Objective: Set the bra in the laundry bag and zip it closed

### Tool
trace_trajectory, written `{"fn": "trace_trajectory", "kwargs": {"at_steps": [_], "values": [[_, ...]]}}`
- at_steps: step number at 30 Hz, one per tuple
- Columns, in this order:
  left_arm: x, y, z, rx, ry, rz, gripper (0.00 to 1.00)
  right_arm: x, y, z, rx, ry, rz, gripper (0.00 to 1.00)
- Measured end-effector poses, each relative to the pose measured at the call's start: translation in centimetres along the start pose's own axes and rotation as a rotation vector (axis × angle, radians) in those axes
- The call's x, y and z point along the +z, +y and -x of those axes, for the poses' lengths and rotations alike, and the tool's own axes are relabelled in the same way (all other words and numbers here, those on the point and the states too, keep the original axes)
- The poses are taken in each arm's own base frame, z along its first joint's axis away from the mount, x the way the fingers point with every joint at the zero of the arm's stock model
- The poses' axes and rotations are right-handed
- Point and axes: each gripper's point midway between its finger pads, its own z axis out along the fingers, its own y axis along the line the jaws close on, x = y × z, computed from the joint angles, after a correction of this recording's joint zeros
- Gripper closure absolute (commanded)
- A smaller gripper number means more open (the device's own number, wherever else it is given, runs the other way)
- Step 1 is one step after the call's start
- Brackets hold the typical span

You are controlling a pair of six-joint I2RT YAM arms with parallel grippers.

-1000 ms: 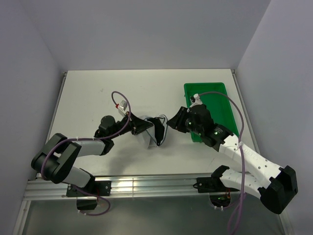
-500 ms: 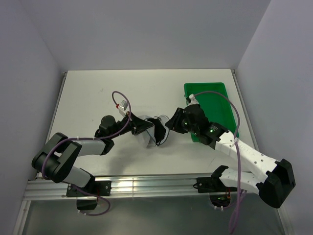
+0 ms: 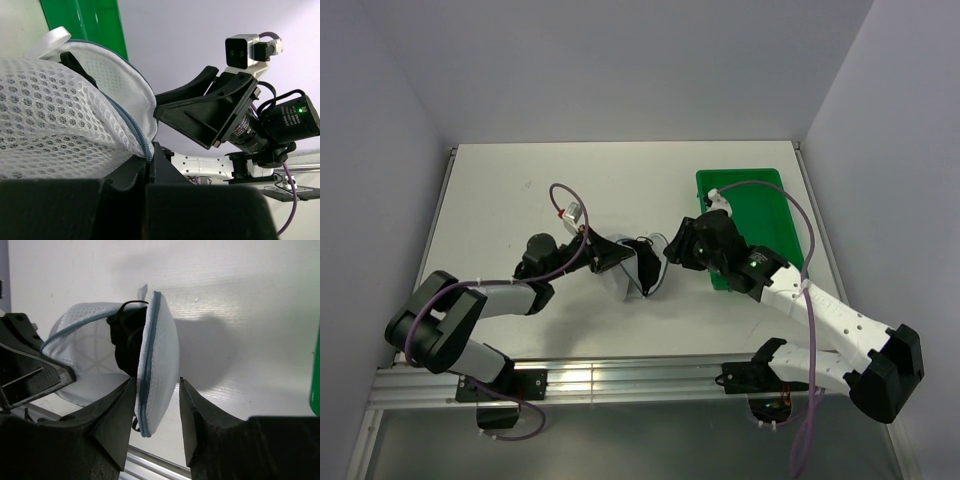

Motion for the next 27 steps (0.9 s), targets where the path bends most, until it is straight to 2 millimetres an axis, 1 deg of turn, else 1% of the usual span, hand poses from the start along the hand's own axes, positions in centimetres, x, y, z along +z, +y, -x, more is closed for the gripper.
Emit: {"fn": "trace_trajectory", "kwargs": {"at_steps": [6, 10, 12, 13, 14, 16, 17, 18, 20, 23, 25, 27], "values": [[0.0, 0.0, 0.0, 0.000, 0.003, -0.001, 1.00, 0.2, -0.6, -0.2, -0.026, 0.012, -0.029, 0.51], [0.2, -0.5, -0.1, 0.006, 0.018, -0.011, 1.00, 0.7, -0.3, 0.0, -0.044, 0.020, -0.036, 0.51], [0.6, -1.1, -0.3, 0.013, 0.035, -0.022, 1.00, 0.9, 0.1, 0.3, -0.055, 0.022, -0.037, 0.52], [0.8, -1.4, -0.3, 0.018, 0.043, -0.028, 1.00, 1.0, 0.3, 0.5, -0.060, 0.021, -0.037, 0.54], [1.1, -1.8, -0.4, 0.025, 0.052, -0.034, 1.00, 1.1, 0.5, 0.7, -0.066, 0.020, -0.036, 0.62], [1.6, -2.6, -0.4, 0.045, 0.071, -0.042, 1.00, 1.3, 0.8, 1.2, -0.079, 0.015, -0.041, 0.69], [1.9, -2.9, -0.4, 0.056, 0.078, -0.039, 1.00, 1.3, 0.9, 1.4, -0.086, 0.012, -0.049, 0.77], [2.1, -3.0, -0.3, 0.066, 0.083, -0.031, 1.00, 1.3, 0.9, 1.8, -0.095, 0.007, -0.060, 0.80], [2.5, -3.2, -0.1, 0.095, 0.087, 0.007, 1.00, 0.9, 1.1, 2.8, -0.117, -0.009, -0.086, 0.86], [3.0, -3.6, 0.7, 0.151, 0.066, 0.088, 1.00, -0.2, 1.9, 5.4, -0.165, -0.053, -0.124, 0.88], [3.1, -3.7, 1.4, 0.200, 0.038, 0.154, 1.00, -1.6, 3.2, 8.2, -0.204, -0.107, -0.134, 0.89], [2.7, -3.2, 2.1, 0.238, 0.007, 0.227, 1.00, -3.1, 4.8, 11.4, -0.242, -0.178, -0.133, 0.89]]}}
